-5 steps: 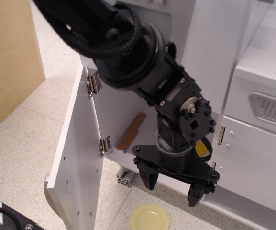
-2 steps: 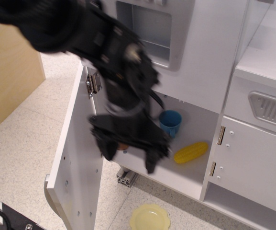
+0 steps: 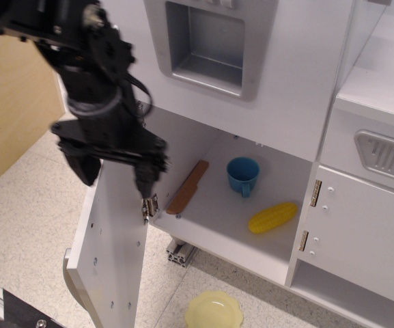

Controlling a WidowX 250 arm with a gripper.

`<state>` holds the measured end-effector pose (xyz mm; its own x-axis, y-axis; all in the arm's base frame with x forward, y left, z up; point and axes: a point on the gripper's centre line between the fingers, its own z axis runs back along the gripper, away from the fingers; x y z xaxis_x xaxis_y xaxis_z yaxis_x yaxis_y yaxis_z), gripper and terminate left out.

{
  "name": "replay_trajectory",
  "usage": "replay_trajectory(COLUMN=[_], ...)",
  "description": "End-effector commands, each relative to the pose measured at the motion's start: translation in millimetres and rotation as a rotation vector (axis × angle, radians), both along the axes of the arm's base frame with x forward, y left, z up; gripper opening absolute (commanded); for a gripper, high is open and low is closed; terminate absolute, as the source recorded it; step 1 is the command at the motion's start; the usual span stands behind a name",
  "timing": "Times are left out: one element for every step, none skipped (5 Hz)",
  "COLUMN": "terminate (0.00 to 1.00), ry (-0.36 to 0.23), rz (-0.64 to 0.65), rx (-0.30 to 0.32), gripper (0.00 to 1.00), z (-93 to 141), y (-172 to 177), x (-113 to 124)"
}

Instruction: Close low fridge

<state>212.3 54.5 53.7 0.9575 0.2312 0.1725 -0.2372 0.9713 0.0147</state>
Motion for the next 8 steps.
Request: replay_trajectory(terminate=[0.00, 0.00, 0.00, 0.00, 0.00, 0.00, 0.00, 0.00], ry=[-0.042, -0.048, -0.055, -0.017, -0.018, -0.023, -0.066, -0.098], rz=[0.096, 0.127, 0.174, 0.215, 0.253, 0.277, 0.323, 0.356], rx=[0.060, 0.084, 0.059, 0.024, 0.016, 0.005, -0.009, -0.012], gripper=[1.00, 1.00, 1.00, 1.00, 1.00, 1.00, 1.00, 1.00], z=[-4, -25, -38, -49, -54, -52, -45, -41], y=[36, 35, 31, 18, 1, -17, -30, -37], x=[8, 13, 19, 25, 36, 47, 60, 70])
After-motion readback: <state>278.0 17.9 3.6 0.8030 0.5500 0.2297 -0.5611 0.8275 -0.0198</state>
